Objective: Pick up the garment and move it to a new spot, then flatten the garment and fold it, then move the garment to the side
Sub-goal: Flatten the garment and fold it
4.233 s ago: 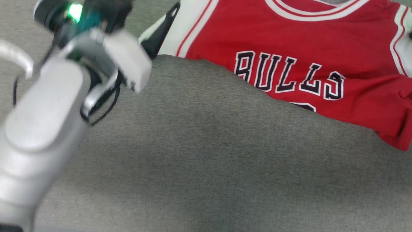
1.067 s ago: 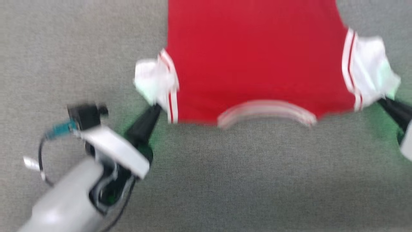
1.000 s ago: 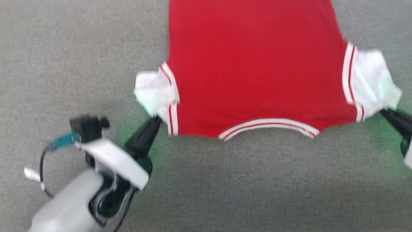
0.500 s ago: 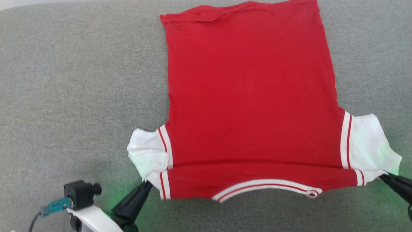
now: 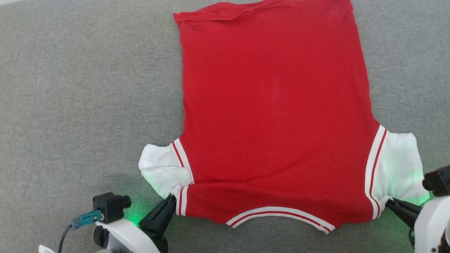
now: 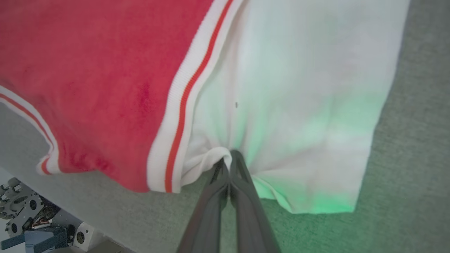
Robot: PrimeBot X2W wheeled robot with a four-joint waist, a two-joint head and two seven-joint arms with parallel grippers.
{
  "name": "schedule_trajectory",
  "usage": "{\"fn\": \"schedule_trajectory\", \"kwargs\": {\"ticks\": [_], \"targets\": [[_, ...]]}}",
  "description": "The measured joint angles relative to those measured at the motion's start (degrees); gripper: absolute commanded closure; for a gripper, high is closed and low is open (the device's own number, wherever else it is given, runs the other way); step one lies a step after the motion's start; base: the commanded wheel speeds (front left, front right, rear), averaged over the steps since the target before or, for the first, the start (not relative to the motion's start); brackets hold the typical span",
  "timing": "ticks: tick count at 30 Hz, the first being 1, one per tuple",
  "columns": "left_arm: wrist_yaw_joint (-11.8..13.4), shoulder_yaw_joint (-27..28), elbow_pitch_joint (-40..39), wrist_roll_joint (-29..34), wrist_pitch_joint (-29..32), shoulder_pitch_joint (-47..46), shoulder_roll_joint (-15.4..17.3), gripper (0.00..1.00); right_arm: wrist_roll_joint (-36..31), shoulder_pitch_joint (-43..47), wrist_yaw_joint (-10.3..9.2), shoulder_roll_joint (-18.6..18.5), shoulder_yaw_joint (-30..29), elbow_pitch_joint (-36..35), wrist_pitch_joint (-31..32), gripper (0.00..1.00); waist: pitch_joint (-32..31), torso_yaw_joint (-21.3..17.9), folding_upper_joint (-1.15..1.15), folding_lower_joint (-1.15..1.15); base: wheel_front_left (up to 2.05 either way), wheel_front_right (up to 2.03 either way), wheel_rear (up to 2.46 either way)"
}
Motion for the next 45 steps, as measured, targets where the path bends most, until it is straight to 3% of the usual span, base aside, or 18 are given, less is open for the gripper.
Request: {"fn": "schedule_trajectory", "kwargs": {"ticks": [5, 12, 14, 15, 19, 22, 27, 31, 36, 41, 45], "targets": [[-1.52, 0.22, 4.12, 0.18, -0.55, -1.48, -1.99, 1.00, -4.74, -0.25, 0.00, 3.52, -1.36, 1.44, 2.02, 1.00, 0.65, 0.10, 0.00, 0.00, 0.00, 0.00, 0.00], [-2.57, 0.26, 6.75, 0.81, -1.07, -2.55, -3.20, 1.00, -8.05, -1.18, 0.16, 5.71, -2.01, 2.29, 2.52, 0.98, 1.34, -0.28, 0.00, -0.01, 0.00, 0.00, 0.00], [-2.66, 0.33, 7.13, 0.90, -1.11, -2.61, -3.22, 1.00, -9.10, -1.26, 0.18, 5.76, -2.35, 1.76, 2.25, 0.52, 1.38, -0.56, 0.01, -0.01, 0.00, 0.00, 0.00], [-2.70, 0.35, 7.36, 1.25, -1.14, -2.68, -3.21, 1.00, -9.38, -1.26, 0.18, 6.06, -2.79, 1.46, 2.08, 0.00, 1.39, -0.73, 0.01, -0.01, 0.00, 0.00, 0.00], [-2.81, 1.22, 7.91, 1.53, -1.31, -2.46, -3.33, 1.00, -8.38, -1.29, 0.16, 6.01, -3.55, -2.30, 3.27, 0.00, 1.21, -1.64, 0.00, -0.01, 0.00, 0.00, 0.00], [-2.82, 2.24, 7.79, 1.83, -1.31, -1.75, -3.44, 1.00, -7.94, -1.22, 0.02, 3.37, -5.92, -7.37, 5.34, 0.00, 0.85, -2.14, 0.00, -0.01, 0.00, 0.00, 0.00], [-2.76, 3.57, 6.11, 3.57, -1.05, -1.19, -3.82, 1.00, -5.13, -2.76, 0.00, -1.41, -15.04, -16.85, 9.92, 0.00, 1.06, -1.74, 0.00, -0.01, 0.00, 0.00, 0.00], [-2.63, 4.22, 4.16, 5.48, -1.04, -1.63, -4.42, 1.00, -2.37, -8.52, 0.00, -3.86, -21.58, -18.64, 14.56, 0.00, 2.73, -0.64, 0.00, -0.01, 0.00, 0.00, 0.00], [-2.60, 3.91, 1.70, 6.67, -1.13, -4.45, -5.46, 1.00, -1.93, -24.45, 0.00, -2.93, -20.60, -11.89, 18.24, 0.00, 6.45, 1.30, 0.00, -0.01, 0.00, 0.00, 0.00], [-2.60, 2.97, 0.24, 6.84, -1.55, -7.50, -6.83, 1.00, -4.49, -42.07, -0.01, 0.19, -13.56, 1.93, 24.64, 0.00, 10.48, 3.96, 0.00, -0.01, 0.00, 0.00, 0.00], [-2.63, 2.11, -0.85, 6.83, -1.92, -9.20, -7.30, 1.00, -9.22, -55.04, 0.00, 0.49, -9.75, 12.74, 27.85, 0.00, 13.52, 6.08, 0.01, -0.01, 0.00, 0.00, 0.00]]}}
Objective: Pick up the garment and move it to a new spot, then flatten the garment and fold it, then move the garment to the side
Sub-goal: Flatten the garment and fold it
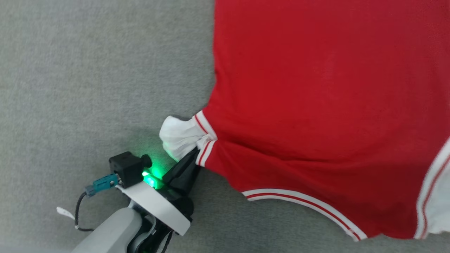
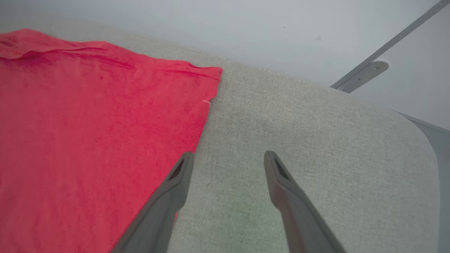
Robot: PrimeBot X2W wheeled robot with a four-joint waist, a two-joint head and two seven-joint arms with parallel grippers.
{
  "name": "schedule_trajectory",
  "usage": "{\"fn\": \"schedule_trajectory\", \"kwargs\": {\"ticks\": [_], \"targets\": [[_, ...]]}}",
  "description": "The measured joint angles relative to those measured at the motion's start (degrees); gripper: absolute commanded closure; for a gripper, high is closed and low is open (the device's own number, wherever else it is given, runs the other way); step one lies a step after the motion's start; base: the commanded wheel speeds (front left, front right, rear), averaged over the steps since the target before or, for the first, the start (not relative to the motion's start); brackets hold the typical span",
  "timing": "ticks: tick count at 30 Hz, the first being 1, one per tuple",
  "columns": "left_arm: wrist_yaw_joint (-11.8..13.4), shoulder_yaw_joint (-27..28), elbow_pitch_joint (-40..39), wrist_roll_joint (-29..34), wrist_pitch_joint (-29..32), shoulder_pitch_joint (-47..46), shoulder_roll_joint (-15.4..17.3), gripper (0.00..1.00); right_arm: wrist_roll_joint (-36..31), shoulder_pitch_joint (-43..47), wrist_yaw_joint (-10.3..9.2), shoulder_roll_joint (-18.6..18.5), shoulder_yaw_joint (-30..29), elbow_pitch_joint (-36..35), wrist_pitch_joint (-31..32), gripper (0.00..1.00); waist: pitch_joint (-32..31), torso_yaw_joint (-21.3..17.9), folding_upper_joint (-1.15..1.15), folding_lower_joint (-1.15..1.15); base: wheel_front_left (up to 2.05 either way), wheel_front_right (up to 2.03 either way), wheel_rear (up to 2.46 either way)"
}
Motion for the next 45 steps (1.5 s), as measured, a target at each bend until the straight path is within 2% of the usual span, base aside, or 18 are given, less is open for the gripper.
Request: {"fn": "schedule_trajectory", "kwargs": {"ticks": [4, 10, 13, 18, 19, 20, 21, 31, 39, 45], "targets": [[-0.08, -1.24, -1.33, 0.01, -0.11, -1.80, -0.64, 1.00, -3.31, -9.01, -0.01, 0.37, 2.92, 9.94, 2.23, 0.00, 2.69, 2.41, 0.00, 0.00, 0.00, 0.00, 0.00], [-0.11, -3.70, -3.38, 0.08, -0.14, -4.27, -1.34, 1.00, -5.88, -17.75, -0.01, 1.70, 5.89, 20.15, 2.10, 0.00, 5.82, 6.13, 0.00, 0.00, 0.00, 0.00, 0.00], [-0.25, -4.26, -4.39, 0.04, -0.16, -4.95, -1.48, 1.00, -6.95, -19.80, -0.01, 2.50, 7.54, 24.16, 3.24, 0.00, 7.13, 7.26, 0.00, 0.00, 0.00, 0.00, 0.00], [-0.25, -4.34, -5.54, 0.10, -0.16, -5.14, -1.44, 1.00, -7.25, -21.90, -0.01, 2.41, 9.64, 26.60, 3.92, 0.00, 7.99, 7.95, 0.00, 0.00, 0.00, 0.00, 0.00], [-0.25, -4.31, -5.78, 0.26, -0.15, -5.10, -1.36, 1.00, -6.94, -22.06, -0.02, 2.41, 10.32, 26.80, 3.87, 0.06, 8.07, 7.94, 0.00, 0.00, 0.00, 0.00, 0.00], [-0.25, -4.19, -6.05, 0.38, -0.15, -5.01, -1.29, 1.00, -6.28, -22.31, -0.02, 2.35, 10.69, 27.05, 3.66, 0.73, 8.14, 7.90, 0.00, 0.00, 0.00, 0.00, 0.00], [-0.24, -4.02, -6.34, 0.49, -0.14, -4.87, -1.21, 1.00, -5.55, -22.41, -0.02, 2.34, 11.13, 27.16, 3.50, 1.00, 8.20, 7.83, 0.00, 0.00, 0.00, 0.00, 0.00], [-0.07, -1.41, -7.97, 3.44, 0.46, -2.74, -1.15, 1.00, -0.55, -22.43, 0.00, 1.94, 15.10, 28.66, -2.60, 1.00, 6.60, 6.85, -0.01, 0.00, 0.00, 0.00, 0.00], [0.00, 1.44, -8.59, 4.86, 1.37, 0.05, -0.99, 1.00, 3.72, -20.07, 0.00, 0.86, 18.23, 29.76, -7.33, 1.00, 2.12, 6.01, -0.02, 0.01, 0.00, 0.00, 0.00], [0.01, 2.81, -9.11, 5.49, 1.41, 1.91, 0.40, 1.00, 8.28, -16.44, -0.01, -1.11, 21.80, 28.76, -9.87, 1.00, -2.04, 4.50, -0.02, 0.01, 0.00, 0.00, 0.00]]}}
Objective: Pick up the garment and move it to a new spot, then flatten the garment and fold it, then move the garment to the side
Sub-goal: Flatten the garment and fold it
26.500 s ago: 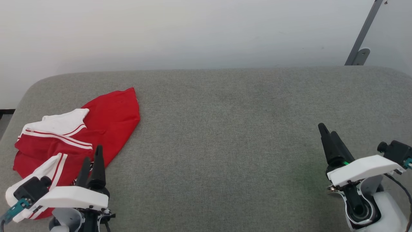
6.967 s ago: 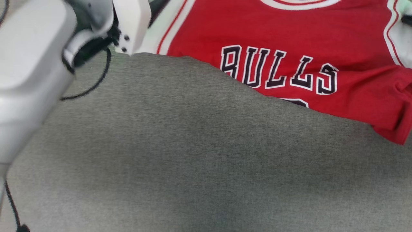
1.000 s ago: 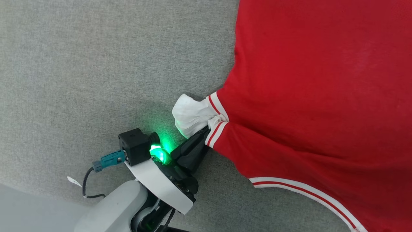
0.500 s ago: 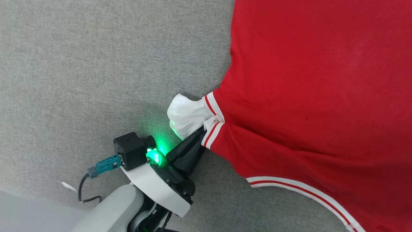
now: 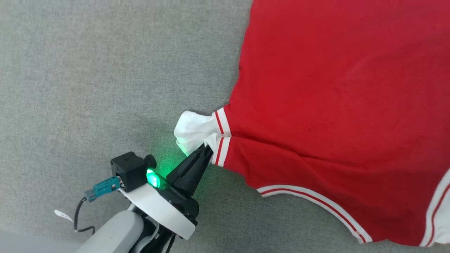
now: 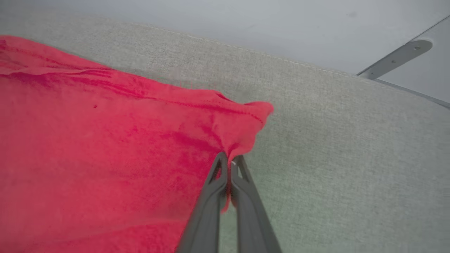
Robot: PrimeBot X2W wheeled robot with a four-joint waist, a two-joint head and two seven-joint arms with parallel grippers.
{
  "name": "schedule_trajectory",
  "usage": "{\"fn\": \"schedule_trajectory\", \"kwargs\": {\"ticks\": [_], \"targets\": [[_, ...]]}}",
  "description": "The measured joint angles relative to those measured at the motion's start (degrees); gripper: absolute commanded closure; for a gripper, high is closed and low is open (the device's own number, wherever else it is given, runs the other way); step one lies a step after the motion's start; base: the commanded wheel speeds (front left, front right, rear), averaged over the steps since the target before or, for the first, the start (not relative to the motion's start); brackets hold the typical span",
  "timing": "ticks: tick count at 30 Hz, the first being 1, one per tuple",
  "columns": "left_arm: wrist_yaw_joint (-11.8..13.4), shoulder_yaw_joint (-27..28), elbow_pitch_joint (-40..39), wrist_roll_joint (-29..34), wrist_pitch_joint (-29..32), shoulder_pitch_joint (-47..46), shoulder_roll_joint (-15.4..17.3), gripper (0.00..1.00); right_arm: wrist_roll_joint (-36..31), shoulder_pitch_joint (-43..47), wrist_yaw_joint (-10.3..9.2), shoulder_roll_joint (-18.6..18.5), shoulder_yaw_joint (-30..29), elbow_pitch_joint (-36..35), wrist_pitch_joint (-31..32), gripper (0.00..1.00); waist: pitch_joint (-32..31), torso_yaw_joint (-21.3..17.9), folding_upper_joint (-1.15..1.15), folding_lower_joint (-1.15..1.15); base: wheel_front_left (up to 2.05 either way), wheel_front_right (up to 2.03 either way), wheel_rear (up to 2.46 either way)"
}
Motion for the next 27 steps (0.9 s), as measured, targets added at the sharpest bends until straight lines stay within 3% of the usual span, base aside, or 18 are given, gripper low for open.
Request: {"fn": "schedule_trajectory", "kwargs": {"ticks": [6, 19, 23, 27], "targets": [[0.47, 0.45, 0.11, -0.18, 0.03, 0.80, 0.59, 1.00, 3.87, 6.21, 0.00, -4.00, 4.39, -5.16, -1.20, 1.00, -2.73, -1.85, 0.00, 0.00, 0.00, 0.00, 0.00], [0.67, 3.03, 1.99, -2.23, 0.05, 3.25, 2.79, 1.00, 15.13, 33.61, 0.00, -18.14, 11.37, -28.62, -4.71, 1.00, -8.29, -7.17, 0.01, 0.00, 0.00, 0.00, 0.00], [0.99, 3.71, 2.35, -2.37, 0.05, 3.69, 3.36, 1.00, 15.94, 43.12, 0.00, -20.53, 11.38, -34.16, -7.76, 1.00, -9.87, -8.20, 0.01, 0.00, 0.00, 0.00, 0.00], [1.01, 4.52, 2.46, -2.55, 0.05, 4.80, 3.52, 1.00, 16.05, 52.67, 0.00, -20.63, 11.31, -38.79, -9.75, 1.00, -10.82, -9.11, 0.01, 0.00, 0.00, 0.00, 0.00]]}}
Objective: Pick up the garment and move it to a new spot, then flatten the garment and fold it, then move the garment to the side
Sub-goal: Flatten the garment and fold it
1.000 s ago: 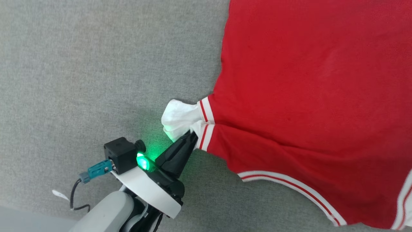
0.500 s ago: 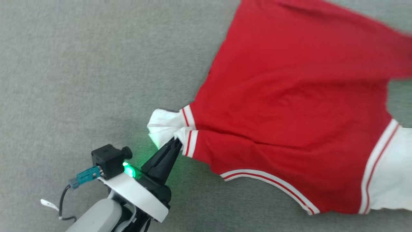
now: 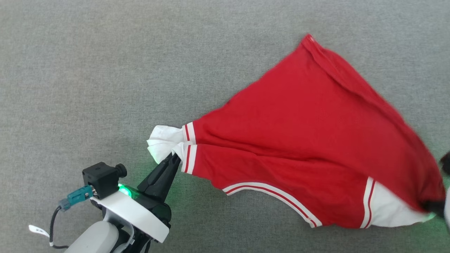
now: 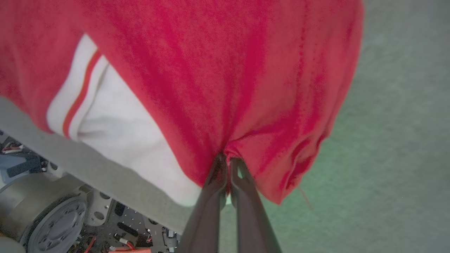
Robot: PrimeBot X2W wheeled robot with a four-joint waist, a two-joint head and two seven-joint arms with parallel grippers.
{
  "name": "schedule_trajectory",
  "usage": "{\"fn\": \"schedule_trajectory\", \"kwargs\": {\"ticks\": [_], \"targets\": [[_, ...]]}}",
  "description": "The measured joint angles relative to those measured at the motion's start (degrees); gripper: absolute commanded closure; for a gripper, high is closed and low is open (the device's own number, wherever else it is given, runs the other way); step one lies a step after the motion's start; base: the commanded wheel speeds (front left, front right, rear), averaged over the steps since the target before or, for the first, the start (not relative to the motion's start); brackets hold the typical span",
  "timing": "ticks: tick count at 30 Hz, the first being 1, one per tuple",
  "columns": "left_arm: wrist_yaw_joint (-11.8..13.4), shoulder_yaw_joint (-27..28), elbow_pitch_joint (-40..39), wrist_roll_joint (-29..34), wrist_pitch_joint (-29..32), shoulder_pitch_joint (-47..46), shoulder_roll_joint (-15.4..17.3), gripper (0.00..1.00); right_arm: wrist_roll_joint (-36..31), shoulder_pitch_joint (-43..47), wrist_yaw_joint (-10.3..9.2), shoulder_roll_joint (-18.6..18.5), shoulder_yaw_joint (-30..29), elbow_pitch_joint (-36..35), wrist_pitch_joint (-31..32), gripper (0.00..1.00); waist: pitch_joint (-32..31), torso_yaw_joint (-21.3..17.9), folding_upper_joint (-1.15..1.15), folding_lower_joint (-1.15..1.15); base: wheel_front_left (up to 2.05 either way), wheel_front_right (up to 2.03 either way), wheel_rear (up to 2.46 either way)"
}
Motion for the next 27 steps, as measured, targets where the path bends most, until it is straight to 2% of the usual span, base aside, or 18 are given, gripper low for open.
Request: {"fn": "schedule_trajectory", "kwargs": {"ticks": [4, 11, 12, 13, 14, 15, 17, 18, 19, 24, 27], "targets": [[0.00, 0.42, 0.54, 0.05, 0.00, 0.38, -0.13, 1.00, -2.61, 7.33, -0.01, 1.67, -0.80, -3.37, -0.86, 1.00, -0.34, -0.37, 0.00, 0.00, 0.00, 0.00, 0.00], [0.00, 1.07, 1.55, 0.18, 0.00, 1.04, -0.69, 1.00, -8.39, 14.52, -0.10, 8.43, -5.72, -6.55, -0.66, 1.00, -0.29, -0.95, 0.00, 0.00, 0.00, 0.00, 0.00], [-0.01, 1.09, 1.62, 0.20, 0.00, 1.09, -0.86, 1.00, -10.37, 15.12, -0.08, 8.96, -6.64, -6.78, -0.69, 0.90, -0.32, -1.04, 0.00, 0.00, 0.00, 0.00, 0.00], [-0.01, 1.11, 1.63, 0.21, -0.01, 1.17, -0.99, 1.00, -12.48, 15.51, 0.00, 9.49, -7.92, -6.88, -0.93, 0.60, -0.35, -1.12, 0.01, 0.00, 0.00, 0.00, 0.00], [-0.02, 1.19, 1.66, 0.20, 0.00, 1.25, -1.04, 1.00, -13.68, 16.18, 0.02, 10.25, -9.27, -6.99, -1.01, 0.46, -0.37, -1.22, 0.00, 0.00, 0.00, 0.00, 0.00], [-0.03, 1.32, 1.64, 0.20, 0.00, 1.31, -1.16, 1.00, -14.36, 17.03, 0.03, 11.06, -10.92, -7.30, -1.09, 0.00, -0.41, -1.30, 0.00, 0.00, 0.00, 0.00, 0.00], [-0.09, 1.60, 1.63, 0.20, -0.01, 1.63, -1.33, 1.00, -15.29, 18.63, 0.09, 12.14, -14.96, -9.35, -1.16, 0.00, -0.53, -1.38, 0.00, 0.00, 0.00, 0.00, 0.00], [-0.09, 1.60, 1.63, 0.20, -0.01, 1.63, -1.33, 1.00, -15.29, 18.63, 0.09, 12.14, -14.96, -9.35, -1.16, 0.00, -0.53, -1.38, 0.00, 0.00, 0.00, 0.00, 0.00], [-0.14, 1.82, 1.63, 0.20, -0.01, 2.20, -1.54, 1.00, -16.05, 19.12, 0.07, 12.28, -20.73, -11.54, -1.04, 0.00, -0.60, -1.37, 0.00, 0.00, 0.00, 0.00, 0.00], [-0.51, 1.74, 1.32, 0.51, -0.01, 2.31, -2.63, 1.00, -18.01, 20.19, 0.00, 11.43, -34.31, -17.56, 2.33, 0.00, -0.24, -0.54, 0.01, 0.00, 0.00, 0.00, 0.00], [-0.52, 1.53, 1.33, 0.56, -0.01, 2.15, -3.01, 1.00, -18.24, 18.53, 0.00, 11.35, -37.46, -19.70, 3.42, 0.00, 0.30, 0.00, 0.00, 0.00, 0.00, 0.00, 0.00]]}}
